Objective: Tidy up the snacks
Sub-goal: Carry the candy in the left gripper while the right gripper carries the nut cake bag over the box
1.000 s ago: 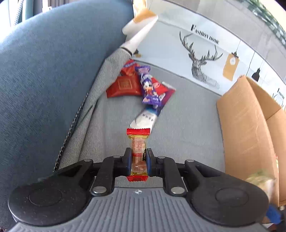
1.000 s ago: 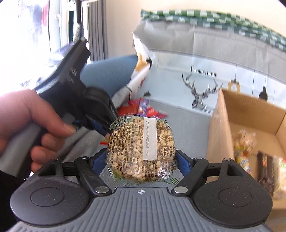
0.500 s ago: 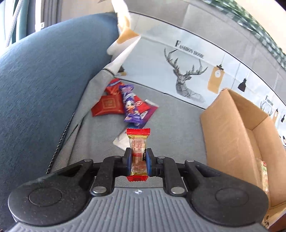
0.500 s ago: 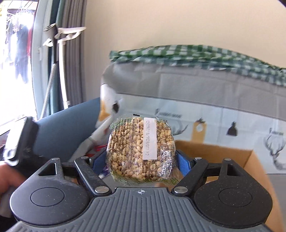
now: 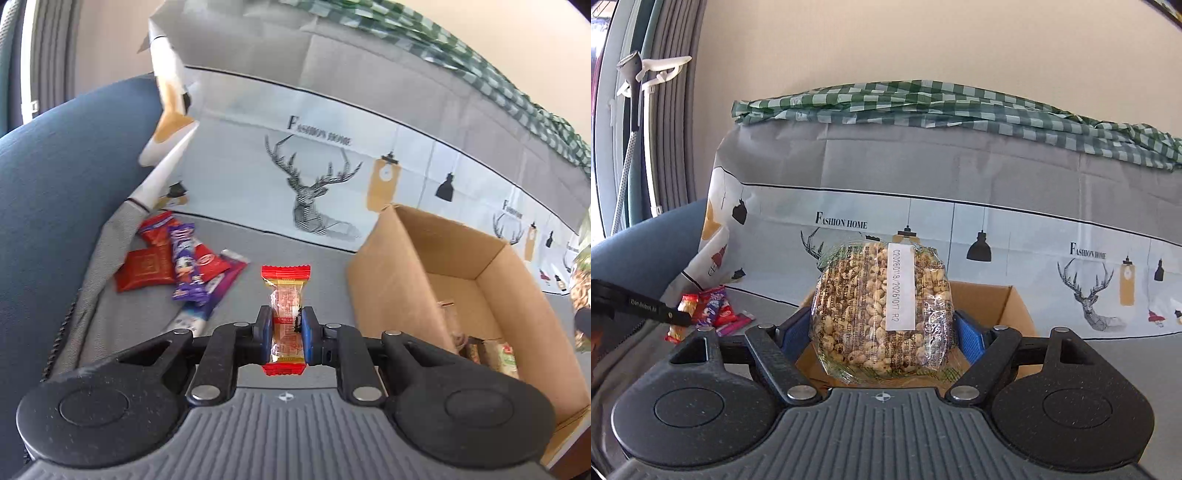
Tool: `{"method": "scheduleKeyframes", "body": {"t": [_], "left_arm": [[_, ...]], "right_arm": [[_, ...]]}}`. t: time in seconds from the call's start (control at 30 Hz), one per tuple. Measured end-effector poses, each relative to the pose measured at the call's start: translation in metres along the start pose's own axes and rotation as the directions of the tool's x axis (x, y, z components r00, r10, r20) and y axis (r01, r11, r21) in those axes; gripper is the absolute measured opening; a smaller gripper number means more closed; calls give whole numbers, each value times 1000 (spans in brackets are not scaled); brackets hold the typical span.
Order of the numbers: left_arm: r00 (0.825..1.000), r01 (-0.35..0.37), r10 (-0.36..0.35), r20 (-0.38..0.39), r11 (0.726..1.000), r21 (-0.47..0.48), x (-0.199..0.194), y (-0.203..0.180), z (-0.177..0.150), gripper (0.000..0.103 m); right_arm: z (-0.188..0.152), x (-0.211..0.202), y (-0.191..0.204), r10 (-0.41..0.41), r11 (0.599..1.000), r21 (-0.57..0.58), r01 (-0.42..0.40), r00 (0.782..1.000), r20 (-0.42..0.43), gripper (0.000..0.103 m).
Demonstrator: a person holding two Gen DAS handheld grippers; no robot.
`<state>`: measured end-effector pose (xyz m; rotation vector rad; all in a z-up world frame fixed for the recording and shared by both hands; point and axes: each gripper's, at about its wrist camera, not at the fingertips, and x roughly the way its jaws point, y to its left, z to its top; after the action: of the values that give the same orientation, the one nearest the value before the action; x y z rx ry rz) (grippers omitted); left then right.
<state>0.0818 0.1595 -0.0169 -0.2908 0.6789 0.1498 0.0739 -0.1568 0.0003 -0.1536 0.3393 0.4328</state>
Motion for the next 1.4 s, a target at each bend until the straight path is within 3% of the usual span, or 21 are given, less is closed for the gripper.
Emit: {"method": "scheduleKeyframes", "body": {"t": [0.4,0.67,0.9,1.4], "left_arm": [[991,110,-117,73,990,90,4,-69,0,17],[971,175,-207,121,957,231,-2,-107,-11,17],[959,199,-249,134,931,306,-4,-122,-19,17],[950,238,-290,114,911,337,-1,-136,-25,17]], "right_arm": [[-16,-5,-31,-81,997,-18,80,996,-30,81],[-18,1,-32,-99,995,-26,98,994,-41,81],[-18,6,-30,-100,995,-31,99,994,-42,81],[-18,10,-29,-99,994,-43,97,994,-43,81]]}}
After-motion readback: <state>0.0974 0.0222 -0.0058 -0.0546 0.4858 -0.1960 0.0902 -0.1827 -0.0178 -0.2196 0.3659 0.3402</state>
